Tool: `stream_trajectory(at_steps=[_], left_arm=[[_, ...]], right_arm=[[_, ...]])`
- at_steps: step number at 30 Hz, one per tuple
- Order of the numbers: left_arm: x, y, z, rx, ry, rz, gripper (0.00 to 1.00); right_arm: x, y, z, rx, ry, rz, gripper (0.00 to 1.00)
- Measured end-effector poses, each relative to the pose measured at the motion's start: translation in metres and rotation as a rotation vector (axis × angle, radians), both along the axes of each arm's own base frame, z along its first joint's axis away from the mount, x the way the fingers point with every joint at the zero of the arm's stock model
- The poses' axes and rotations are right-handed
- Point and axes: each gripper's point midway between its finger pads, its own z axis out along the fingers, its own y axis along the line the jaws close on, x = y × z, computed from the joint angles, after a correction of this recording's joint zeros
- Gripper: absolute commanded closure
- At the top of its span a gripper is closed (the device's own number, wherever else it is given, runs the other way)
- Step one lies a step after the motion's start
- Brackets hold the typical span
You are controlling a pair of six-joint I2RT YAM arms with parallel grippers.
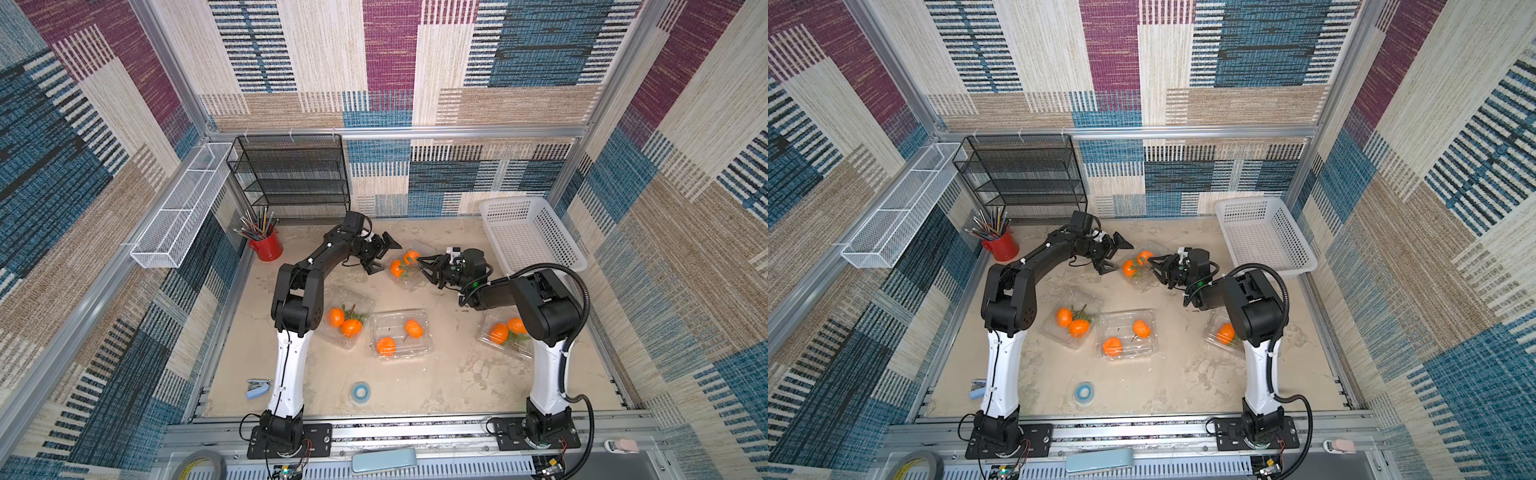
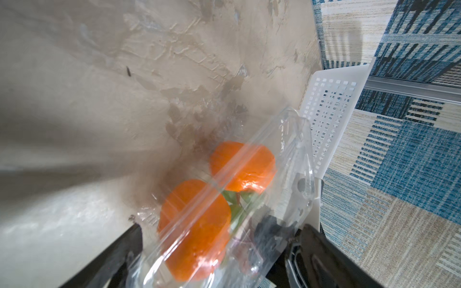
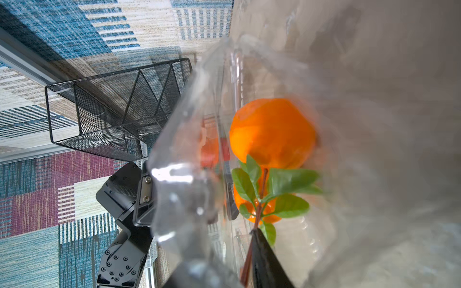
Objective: Take oranges out of containers
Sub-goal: Open the packing box at the center of the board.
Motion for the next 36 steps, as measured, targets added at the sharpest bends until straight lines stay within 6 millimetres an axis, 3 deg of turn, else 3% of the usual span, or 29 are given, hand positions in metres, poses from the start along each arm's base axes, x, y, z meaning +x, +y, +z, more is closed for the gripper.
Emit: stream_trajectory(at_steps=[20, 36], left_arm=[[0.024, -0.009, -0.005, 0.016, -0.024, 0.031, 0.01], [0.028, -0.016, -0.010, 0.053, -0.020, 0.055, 0.01]], right_arm=[[-0.016, 0.024, 0.009, 0.001, -0.085, 0.123, 0.68], [-0.015, 0.034, 0.011, 0.026, -0.115, 0.131, 0.72]])
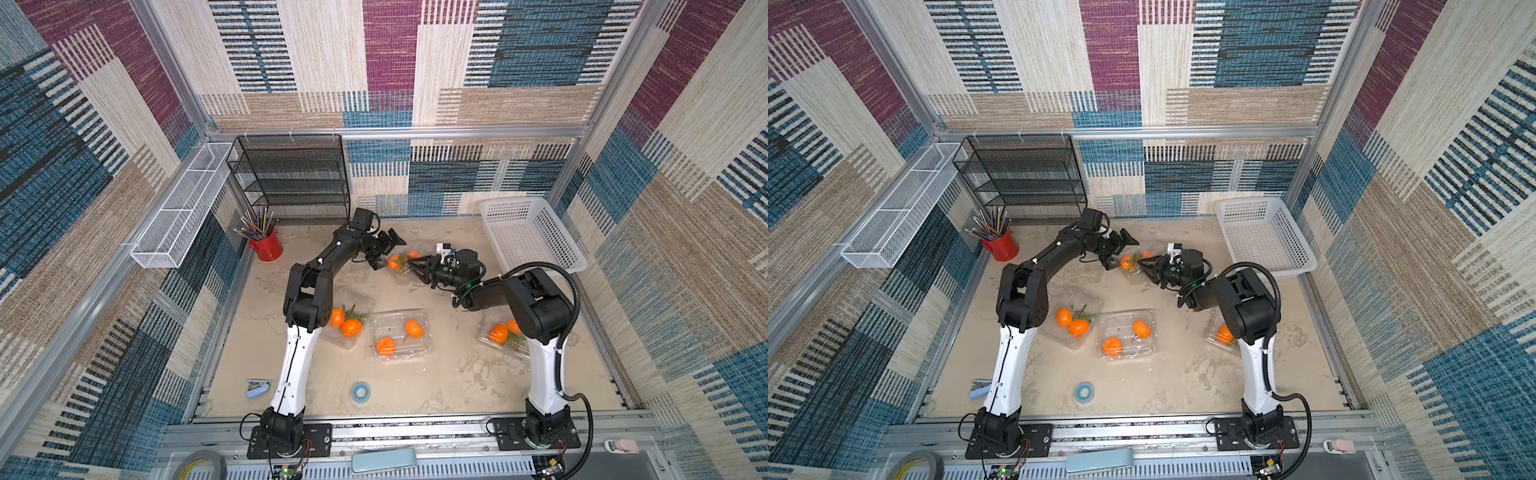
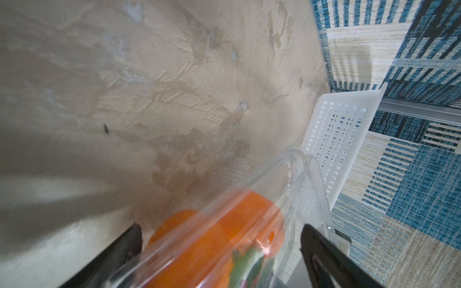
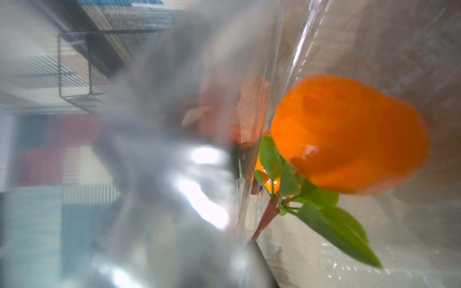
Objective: Take oranges out of containers
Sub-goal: Open the packing box at the center of the board.
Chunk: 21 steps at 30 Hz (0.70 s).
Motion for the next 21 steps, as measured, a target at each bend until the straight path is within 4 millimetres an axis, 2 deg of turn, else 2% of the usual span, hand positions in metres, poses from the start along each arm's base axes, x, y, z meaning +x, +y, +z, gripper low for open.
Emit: stream_trajectory(at_steps=[7, 13, 21], left_arm=[[0.000, -0.003, 0.000, 0.004, -0.002, 0.000, 0.01], [-0.001, -0.004, 0.002, 0.009, 0.000, -0.003, 0.01], [0.001, 0.023, 0.017, 0.020, -0.002, -0.001, 0.01]], right_arm=[[-0.001, 0.000, 0.002, 0.038, 0.023, -0.025, 0.74], [-0.006, -0.003, -0.005, 0.057, 0.067, -0.041, 0.78], [-0.016, -0.004, -0.020, 0.076, 0.158, -0.048, 0.79]])
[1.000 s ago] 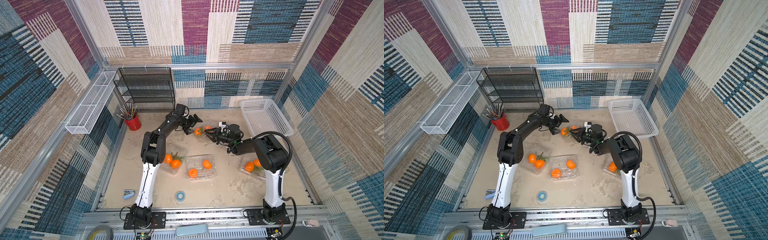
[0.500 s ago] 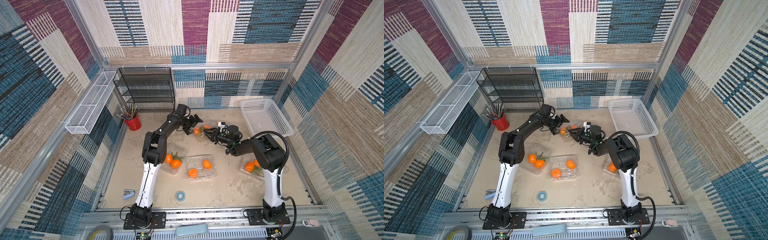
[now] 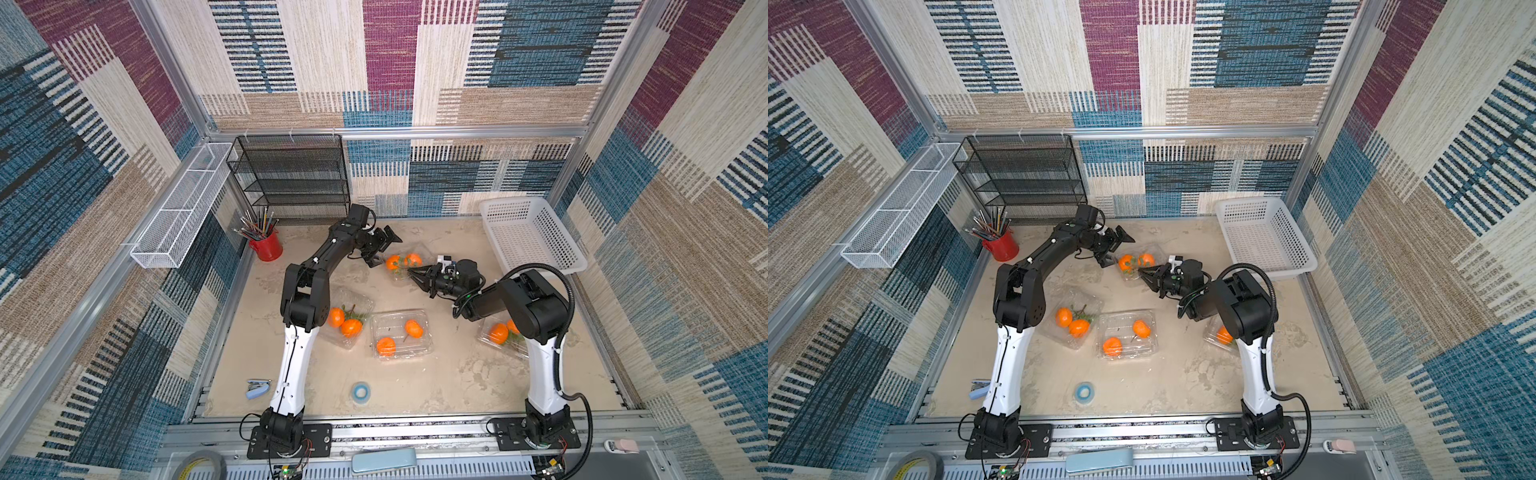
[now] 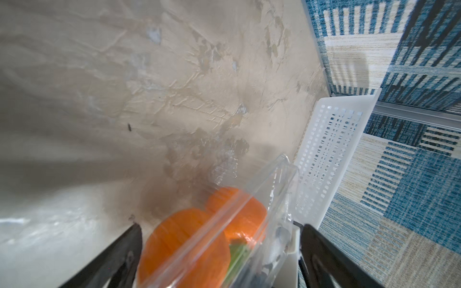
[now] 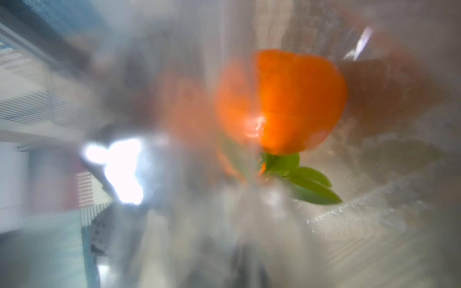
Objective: Take oranges out of containers
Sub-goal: Open the packing box at the center of the board.
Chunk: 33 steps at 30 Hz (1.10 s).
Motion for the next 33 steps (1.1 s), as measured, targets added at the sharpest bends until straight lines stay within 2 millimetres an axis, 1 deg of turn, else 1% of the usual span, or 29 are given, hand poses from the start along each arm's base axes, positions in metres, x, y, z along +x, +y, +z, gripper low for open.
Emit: stream_trajectory(at_steps=[4, 8, 11, 14, 17, 21, 26, 33], left_arm=[[-0.006, 0.010, 0.005, -0.005, -0.001, -0.010, 0.01], [-0.013, 0.018, 0.003, -0.005, 0.015, -0.003, 0.00], [-0.016, 0.020, 0.006, -0.008, 0.004, -0.002, 0.00], [-0.022, 0.023, 0.008, -0.015, -0.004, 0.002, 0.00], [-0.028, 0.030, 0.008, -0.037, -0.007, 0.017, 0.01], [-0.034, 0.039, 0.006, -0.100, -0.026, 0.067, 0.04], [-0.037, 0.033, 0.000, -0.154, -0.033, 0.101, 0.07], [-0.040, 0.021, -0.008, -0.202, -0.034, 0.122, 0.10]], right_arm=[[0.001, -0.001, 0.003, 0.019, 0.009, 0.000, 0.80], [0.008, -0.001, 0.010, 0.043, 0.011, -0.002, 0.80], [0.015, -0.002, 0.018, 0.065, 0.002, -0.010, 0.81], [0.023, -0.007, 0.023, 0.082, 0.004, -0.034, 0.81], [0.033, -0.017, 0.027, 0.093, 0.007, -0.071, 0.81], [0.045, -0.029, 0.032, 0.111, 0.009, -0.100, 0.81], [0.058, -0.040, 0.037, 0.128, 0.008, -0.138, 0.81], [0.060, -0.040, 0.037, 0.136, 0.020, -0.142, 0.82]])
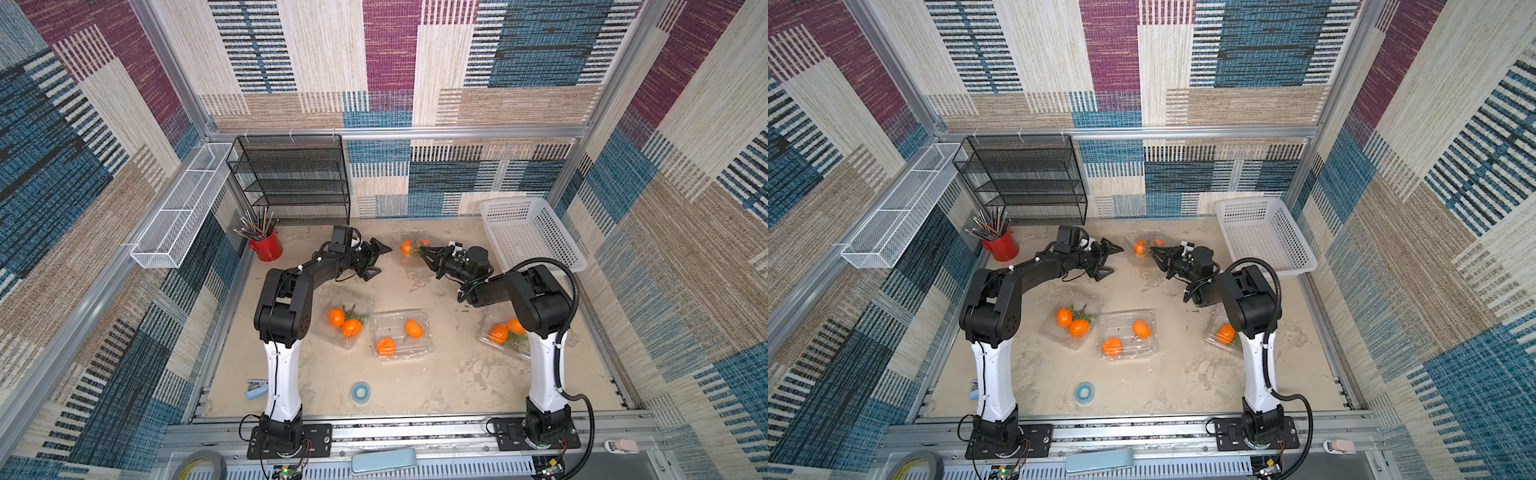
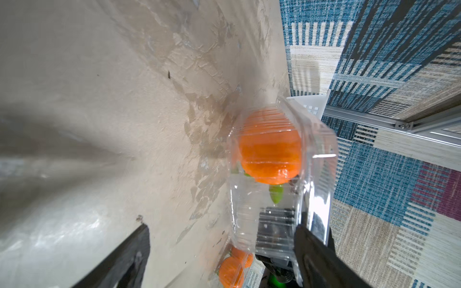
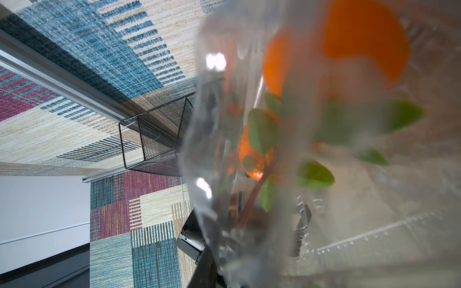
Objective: Take oranges out of containers
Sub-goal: Open the packing box at the center of the board.
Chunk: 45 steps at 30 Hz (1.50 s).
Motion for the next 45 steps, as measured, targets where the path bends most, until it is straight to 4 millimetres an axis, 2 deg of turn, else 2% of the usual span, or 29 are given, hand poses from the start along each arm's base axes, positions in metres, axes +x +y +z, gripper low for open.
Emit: stream_trajectory(at_steps=[5, 12, 20, 26, 45], left_arm=[[0.005, -0.006, -0.006, -0.039, 0.016, 0.027, 0.10], [0.010, -0.013, 0.000, -0.075, -0.001, 0.039, 0.10], [0.006, -0.013, -0.008, -0.088, 0.021, 0.051, 0.10], [0.006, -0.014, -0.007, -0.098, 0.009, 0.051, 0.10], [0.004, -0.015, -0.005, -0.146, -0.003, 0.058, 0.11]], right_arm=[[-0.001, -0.001, -0.002, 0.000, 0.009, -0.001, 0.81], [-0.004, -0.001, -0.006, -0.005, 0.021, -0.004, 0.82], [-0.007, 0.001, -0.009, -0.009, 0.028, 0.000, 0.82], [-0.002, 0.001, -0.005, -0.005, 0.014, -0.002, 0.82], [0.004, -0.003, -0.017, -0.019, 0.040, -0.013, 0.82]])
